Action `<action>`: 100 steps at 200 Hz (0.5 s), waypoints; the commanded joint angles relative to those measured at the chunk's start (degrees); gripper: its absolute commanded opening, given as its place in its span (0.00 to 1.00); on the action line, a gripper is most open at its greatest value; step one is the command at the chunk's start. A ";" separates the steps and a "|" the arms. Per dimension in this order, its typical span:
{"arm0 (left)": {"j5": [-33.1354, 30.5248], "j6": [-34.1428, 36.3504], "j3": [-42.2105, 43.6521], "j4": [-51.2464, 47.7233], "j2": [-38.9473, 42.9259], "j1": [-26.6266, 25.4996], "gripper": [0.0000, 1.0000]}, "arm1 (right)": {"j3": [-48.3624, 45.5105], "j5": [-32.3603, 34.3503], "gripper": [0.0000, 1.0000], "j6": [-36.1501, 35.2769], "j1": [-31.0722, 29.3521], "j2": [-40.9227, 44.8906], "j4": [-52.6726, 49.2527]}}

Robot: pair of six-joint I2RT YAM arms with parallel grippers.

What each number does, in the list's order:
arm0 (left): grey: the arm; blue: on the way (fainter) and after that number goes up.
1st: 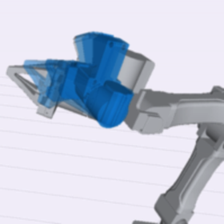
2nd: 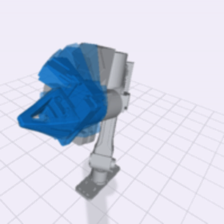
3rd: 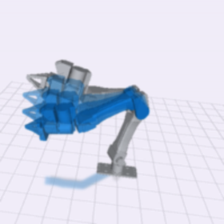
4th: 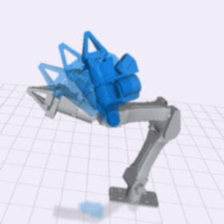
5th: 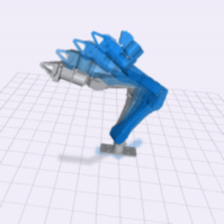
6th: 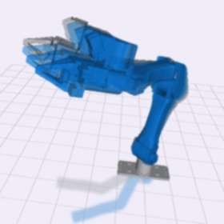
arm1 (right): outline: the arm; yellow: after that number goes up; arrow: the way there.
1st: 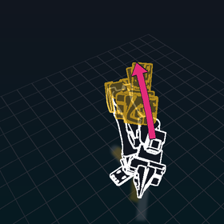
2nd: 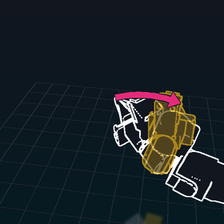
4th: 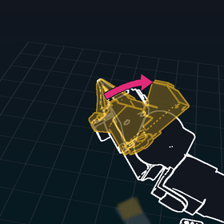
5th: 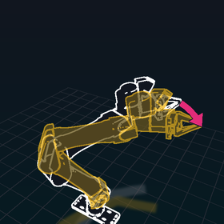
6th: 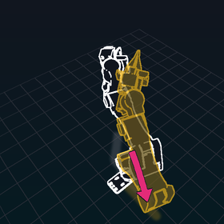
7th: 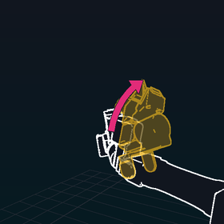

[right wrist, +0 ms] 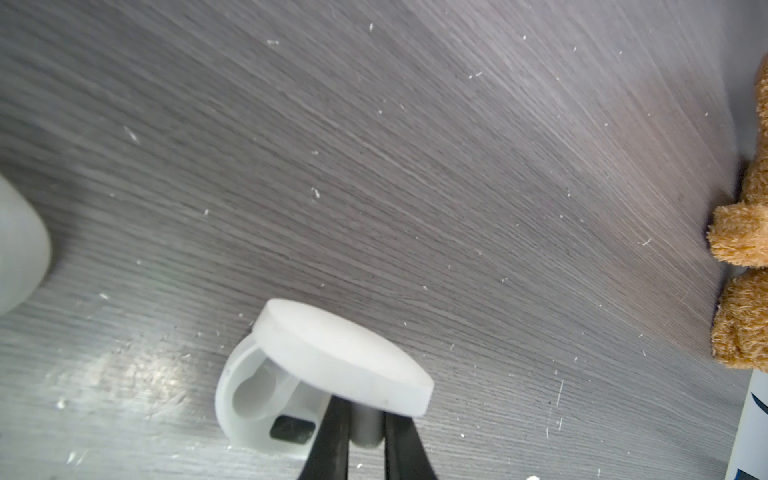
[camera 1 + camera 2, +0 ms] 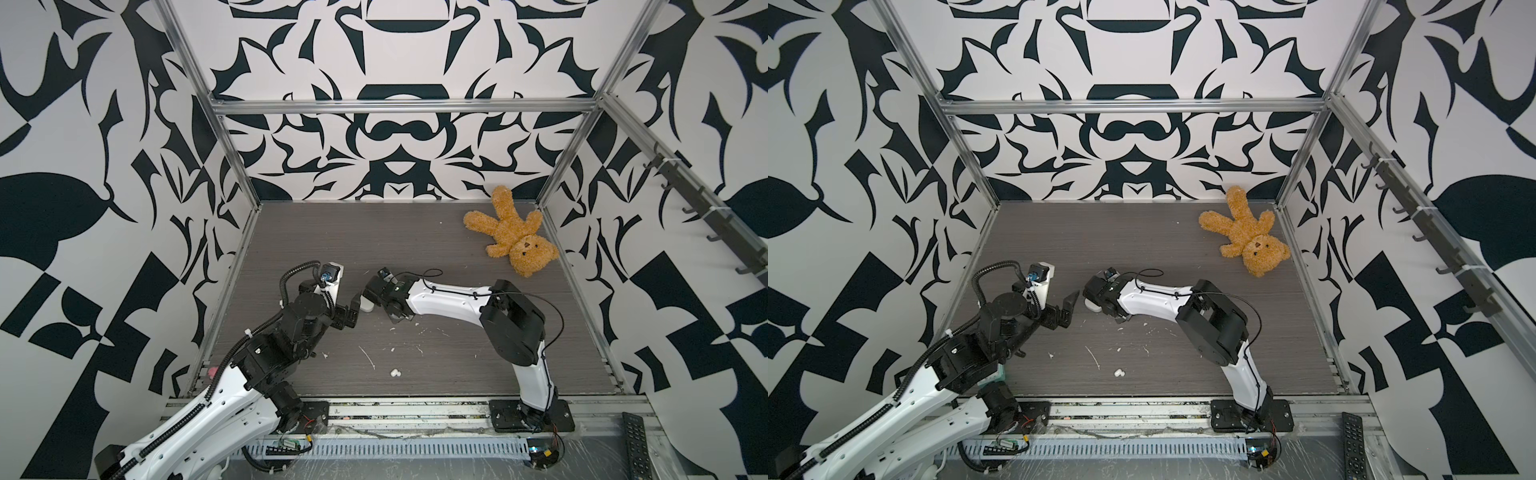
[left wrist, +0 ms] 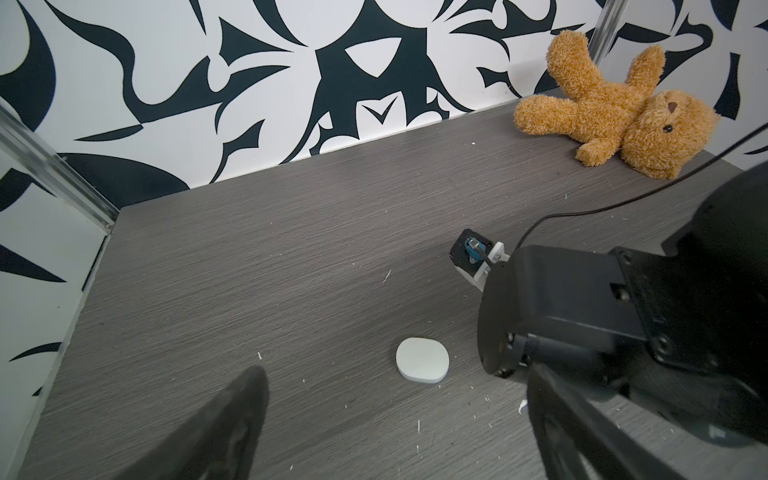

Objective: Insert the wireless bluetooth earbuds into the charging case
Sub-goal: 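Lower the earbud into the open case's slot with the right gripper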

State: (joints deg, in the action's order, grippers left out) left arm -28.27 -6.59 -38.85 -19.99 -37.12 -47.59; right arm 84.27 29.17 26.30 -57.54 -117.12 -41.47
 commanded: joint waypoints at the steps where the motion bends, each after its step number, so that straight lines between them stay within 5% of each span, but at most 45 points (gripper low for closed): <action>1: -0.13 -0.18 0.81 -0.07 0.67 0.21 0.99 | 0.72 2.21 0.03 -0.38 -0.62 -0.39 -1.42; 100: -0.12 -0.15 0.94 -0.17 0.83 0.20 0.99 | 0.04 2.82 0.10 -0.20 -1.17 -0.09 -1.49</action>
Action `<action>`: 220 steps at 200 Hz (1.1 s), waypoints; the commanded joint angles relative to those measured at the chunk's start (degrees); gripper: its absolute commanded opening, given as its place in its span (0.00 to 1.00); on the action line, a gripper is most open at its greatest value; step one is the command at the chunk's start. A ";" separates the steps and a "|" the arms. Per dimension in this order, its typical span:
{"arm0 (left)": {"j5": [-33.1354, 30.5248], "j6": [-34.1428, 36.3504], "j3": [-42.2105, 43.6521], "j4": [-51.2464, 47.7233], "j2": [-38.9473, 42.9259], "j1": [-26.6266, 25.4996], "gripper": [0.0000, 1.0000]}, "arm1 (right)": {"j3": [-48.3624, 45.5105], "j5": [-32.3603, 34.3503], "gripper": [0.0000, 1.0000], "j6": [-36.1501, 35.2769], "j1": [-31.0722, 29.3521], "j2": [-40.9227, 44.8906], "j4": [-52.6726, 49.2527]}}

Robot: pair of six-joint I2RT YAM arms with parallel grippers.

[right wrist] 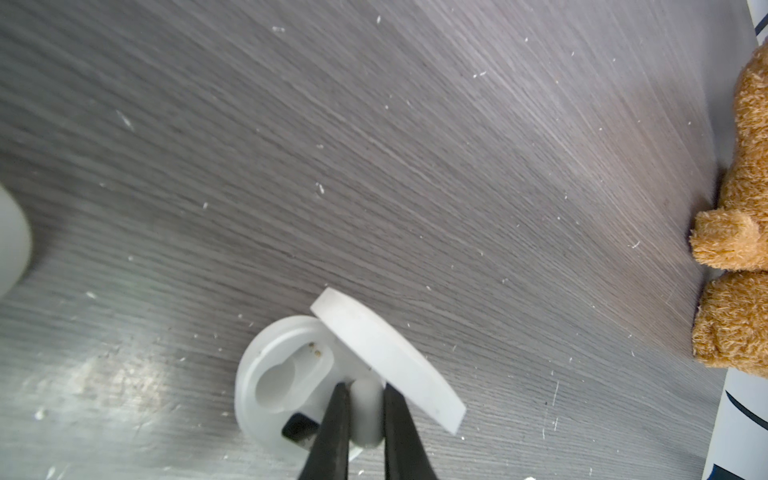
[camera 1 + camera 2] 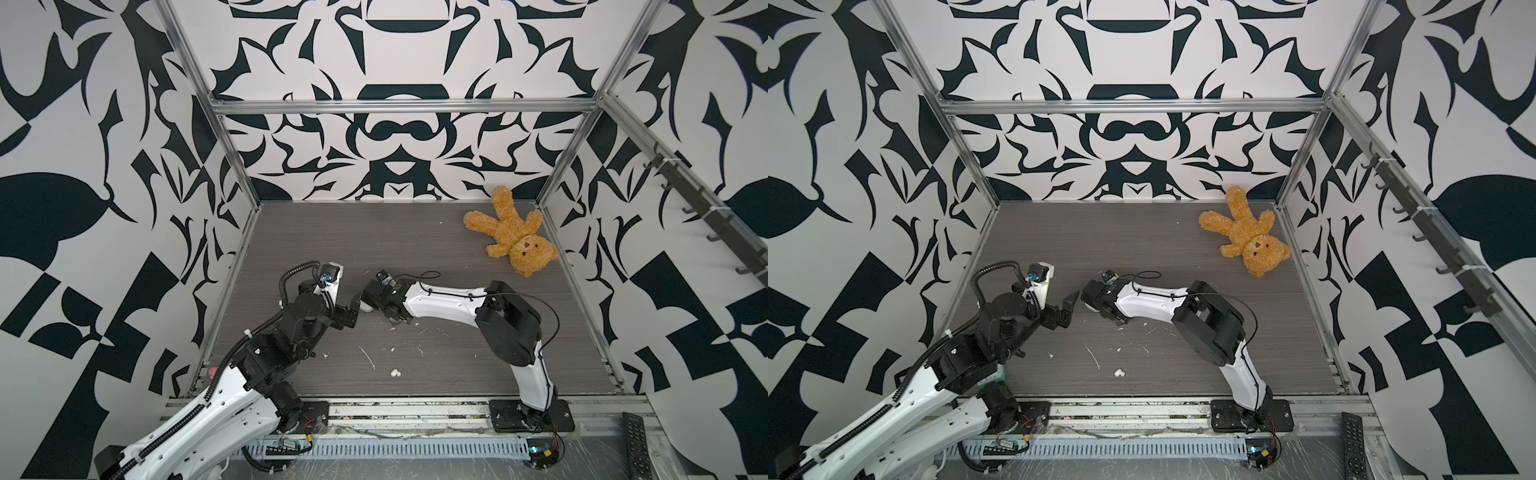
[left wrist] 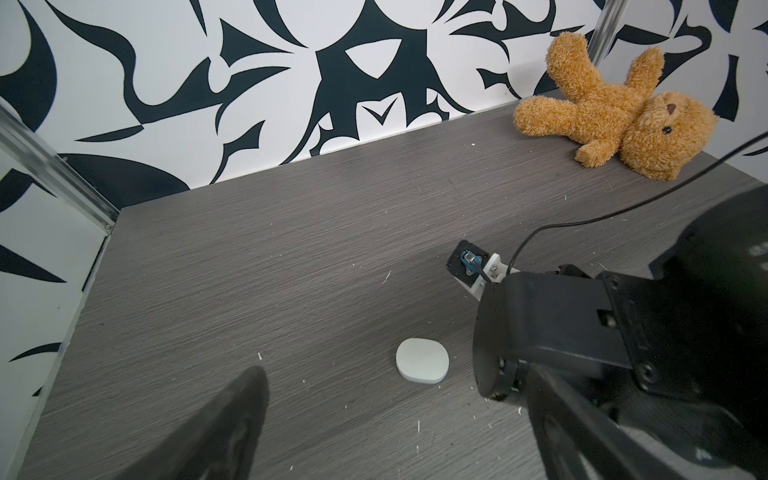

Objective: Insert the wireless bluetooth earbuds into the charging case
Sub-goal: 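Lower the earbud into the open case's slot with the right gripper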

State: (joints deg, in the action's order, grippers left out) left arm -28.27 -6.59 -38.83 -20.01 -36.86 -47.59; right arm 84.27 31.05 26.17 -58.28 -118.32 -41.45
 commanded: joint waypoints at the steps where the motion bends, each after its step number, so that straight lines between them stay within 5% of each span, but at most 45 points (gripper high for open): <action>1: -0.12 -0.12 0.93 -0.17 0.57 0.16 0.99 | 0.03 0.90 0.10 -0.07 -0.43 1.18 -1.52; 52: -0.09 -0.11 0.94 -0.20 0.48 0.19 0.99 | 0.53 1.38 0.22 -0.03 -0.78 1.49 -2.33; 220: -0.10 -0.19 0.94 -0.22 0.80 0.19 0.99 | 1.76 1.47 0.30 0.03 -1.88 4.46 -4.62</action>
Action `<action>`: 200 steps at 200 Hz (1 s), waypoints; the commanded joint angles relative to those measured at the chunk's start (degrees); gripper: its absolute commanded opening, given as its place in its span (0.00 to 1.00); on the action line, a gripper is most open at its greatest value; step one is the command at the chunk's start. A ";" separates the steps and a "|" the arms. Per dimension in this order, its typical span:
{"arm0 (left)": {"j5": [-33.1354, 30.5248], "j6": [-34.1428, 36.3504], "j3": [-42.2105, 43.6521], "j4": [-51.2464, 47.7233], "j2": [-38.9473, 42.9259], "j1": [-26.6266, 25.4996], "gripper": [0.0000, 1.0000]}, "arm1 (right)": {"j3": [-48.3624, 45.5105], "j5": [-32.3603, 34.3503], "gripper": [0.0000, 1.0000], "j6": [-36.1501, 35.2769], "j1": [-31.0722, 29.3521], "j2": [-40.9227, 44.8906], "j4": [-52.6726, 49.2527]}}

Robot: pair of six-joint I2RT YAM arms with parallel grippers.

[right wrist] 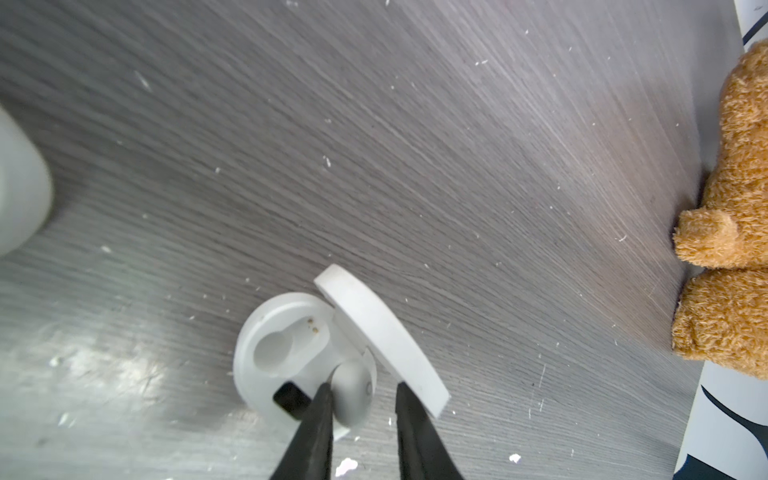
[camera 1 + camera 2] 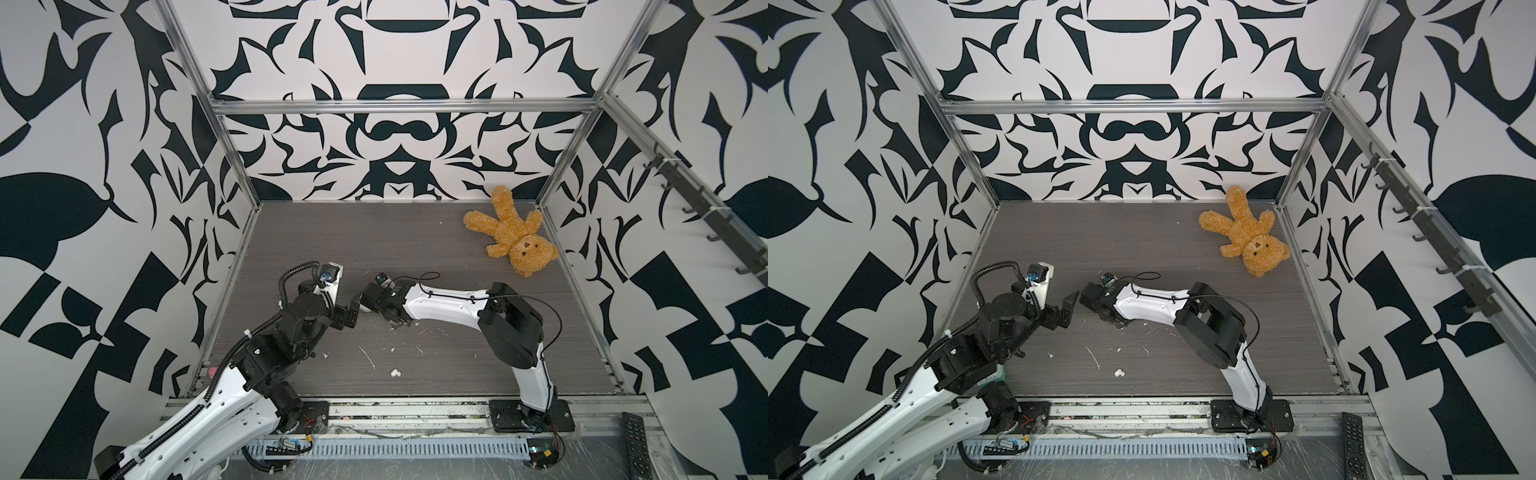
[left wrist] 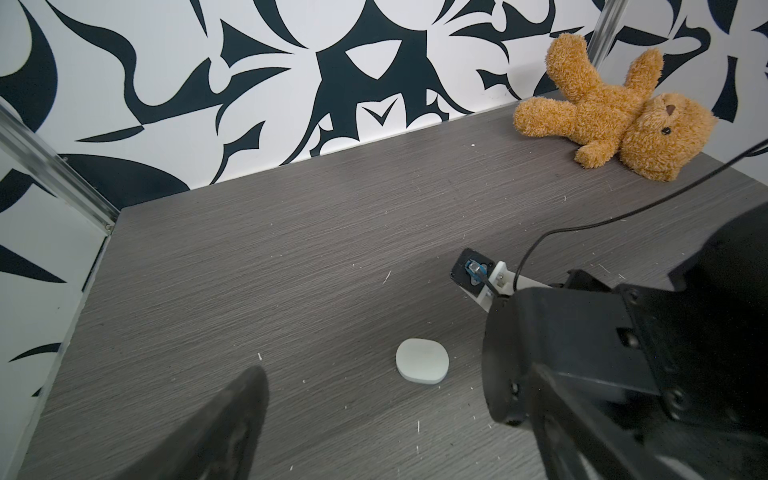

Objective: Insert the wireless bluetooth earbuds into the charging case
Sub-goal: 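Lower the earbud into the open case's slot with the right gripper, then open the right gripper and pull it back toward the robot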

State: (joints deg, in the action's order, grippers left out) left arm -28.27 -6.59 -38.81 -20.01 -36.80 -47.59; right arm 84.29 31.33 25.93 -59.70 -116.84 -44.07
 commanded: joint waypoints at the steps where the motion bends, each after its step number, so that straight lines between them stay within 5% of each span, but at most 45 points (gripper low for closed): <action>1: -0.07 -0.23 0.88 -0.21 0.75 0.20 0.99 | 1.75 1.19 0.30 0.27 -0.48 3.00 -2.03; 55: -0.12 -0.23 0.90 -0.38 0.90 0.22 0.99 | 1.97 0.25 0.34 1.01 -1.26 5.51 -3.22; 98: -1.73 -0.21 0.69 -0.42 1.59 0.18 0.99 | -4.33 -14.39 0.50 4.43 -1.59 15.49 -0.13; 151: -10.67 -0.31 0.52 0.24 4.07 0.22 0.99 | -24.33 -39.70 0.52 -0.59 -3.64 27.65 15.30; 200: -14.12 0.35 1.80 1.75 6.67 0.31 0.99 | -26.28 -40.15 0.50 -6.50 -9.87 23.38 14.52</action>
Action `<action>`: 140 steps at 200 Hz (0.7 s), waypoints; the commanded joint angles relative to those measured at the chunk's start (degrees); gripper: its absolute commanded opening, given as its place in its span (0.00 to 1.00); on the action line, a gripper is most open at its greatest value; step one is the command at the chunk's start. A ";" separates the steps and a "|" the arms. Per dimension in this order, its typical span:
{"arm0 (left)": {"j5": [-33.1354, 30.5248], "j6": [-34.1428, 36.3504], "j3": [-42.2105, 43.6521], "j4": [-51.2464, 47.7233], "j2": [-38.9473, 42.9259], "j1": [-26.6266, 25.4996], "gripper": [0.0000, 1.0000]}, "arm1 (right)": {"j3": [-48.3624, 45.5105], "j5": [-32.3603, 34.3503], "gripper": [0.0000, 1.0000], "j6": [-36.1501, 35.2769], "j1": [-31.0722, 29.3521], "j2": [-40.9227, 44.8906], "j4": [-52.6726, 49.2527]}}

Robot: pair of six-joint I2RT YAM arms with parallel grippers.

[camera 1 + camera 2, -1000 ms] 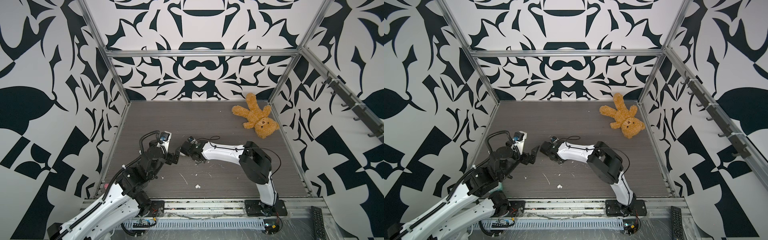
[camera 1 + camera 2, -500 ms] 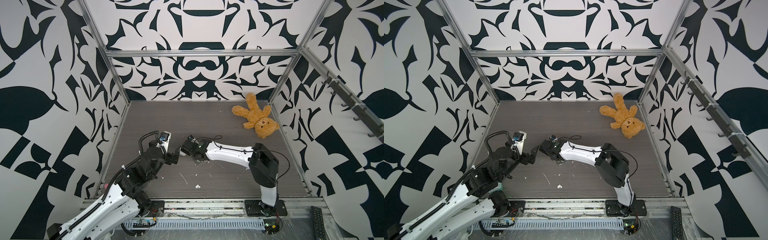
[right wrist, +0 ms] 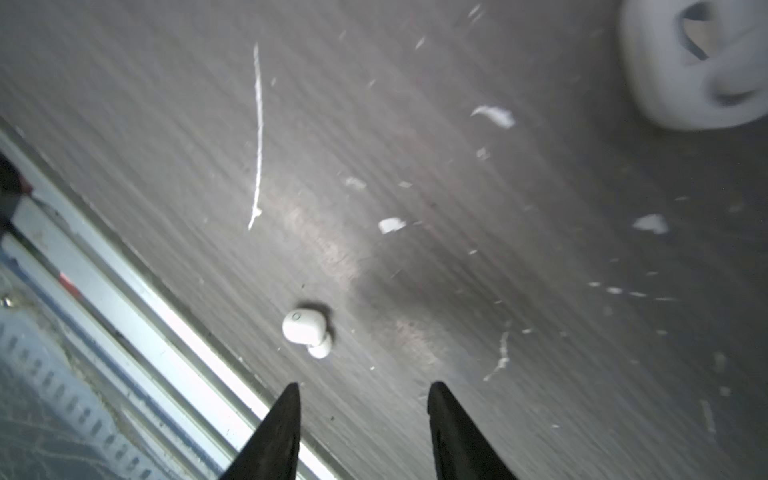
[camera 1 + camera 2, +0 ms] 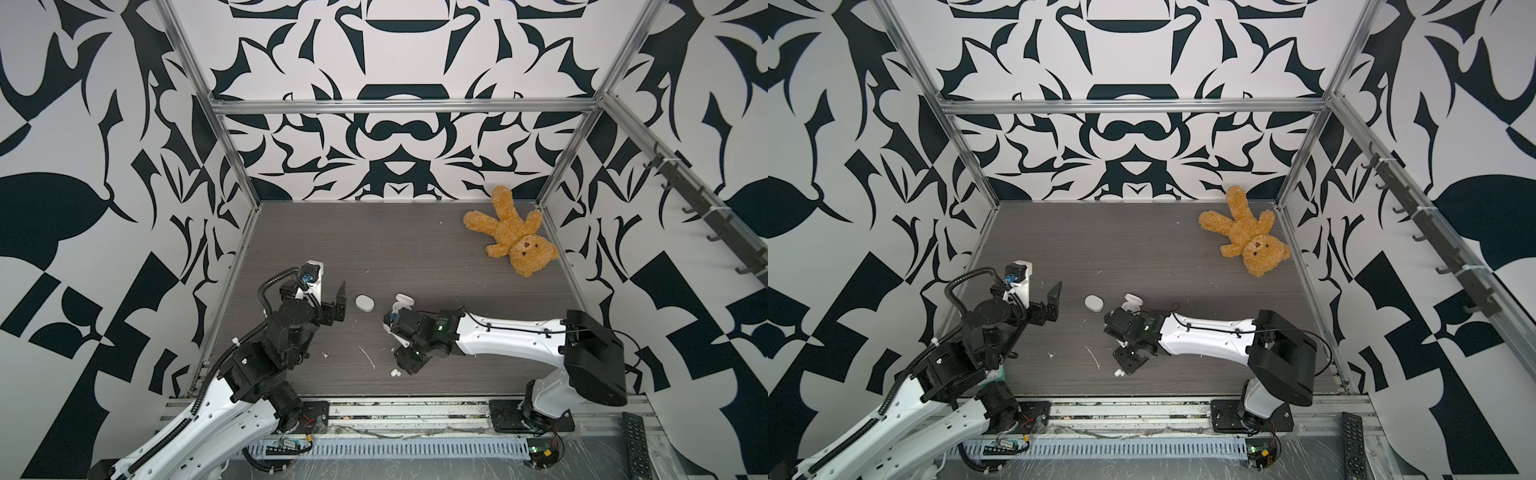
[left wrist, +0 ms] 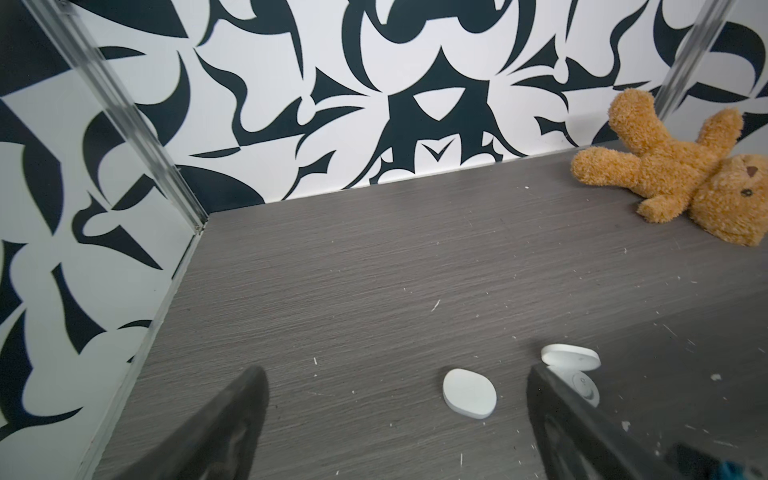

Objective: Insert the wireless bluetooth earbuds into the charging case
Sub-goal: 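Open the right gripper and pull it back toward the robot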

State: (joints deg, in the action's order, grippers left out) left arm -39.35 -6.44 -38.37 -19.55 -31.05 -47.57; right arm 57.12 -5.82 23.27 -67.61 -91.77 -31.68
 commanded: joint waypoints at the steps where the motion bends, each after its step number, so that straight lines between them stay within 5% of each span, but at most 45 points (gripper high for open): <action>1: -3.02 0.24 1.32 1.32 0.87 0.29 0.99 | 0.93 -2.89 0.50 -3.88 -2.02 -1.90 2.14; 140: -0.97 0.41 1.33 1.14 -0.02 0.29 0.99 | 4.29 4.70 0.30 -4.73 -3.27 -9.33 0.86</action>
State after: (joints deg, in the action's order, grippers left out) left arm -40.77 -6.00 -37.98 -19.31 -31.09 -47.53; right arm 59.90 -4.19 17.93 -70.61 -100.86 -29.74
